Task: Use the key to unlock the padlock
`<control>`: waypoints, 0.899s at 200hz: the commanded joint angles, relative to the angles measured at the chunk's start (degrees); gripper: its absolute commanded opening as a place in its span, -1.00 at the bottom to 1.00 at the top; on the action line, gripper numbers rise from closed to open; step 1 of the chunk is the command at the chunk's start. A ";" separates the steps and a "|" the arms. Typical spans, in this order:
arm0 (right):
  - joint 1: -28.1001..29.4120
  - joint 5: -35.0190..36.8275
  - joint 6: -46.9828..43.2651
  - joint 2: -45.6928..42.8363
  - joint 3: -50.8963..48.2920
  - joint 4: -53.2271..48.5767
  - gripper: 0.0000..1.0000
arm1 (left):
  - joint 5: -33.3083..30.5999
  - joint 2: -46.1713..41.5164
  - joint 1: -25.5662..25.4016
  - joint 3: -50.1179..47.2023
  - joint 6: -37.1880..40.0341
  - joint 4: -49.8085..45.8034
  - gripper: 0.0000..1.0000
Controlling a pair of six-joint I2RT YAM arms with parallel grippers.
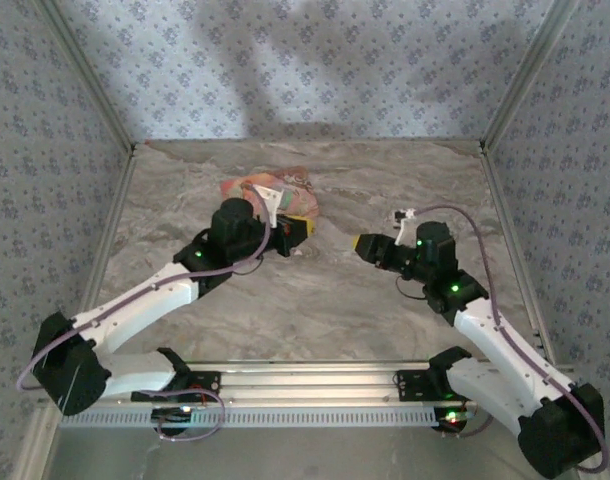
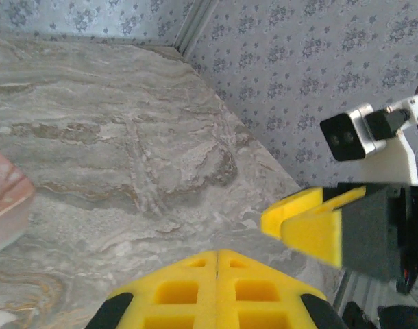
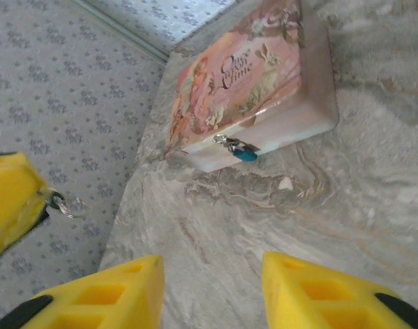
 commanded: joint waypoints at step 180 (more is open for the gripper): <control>14.60 -20.63 -12.81 13.44 9.39 16.77 -0.10 | 20.25 -6.17 3.56 5.93 10.67 -14.78 -1.00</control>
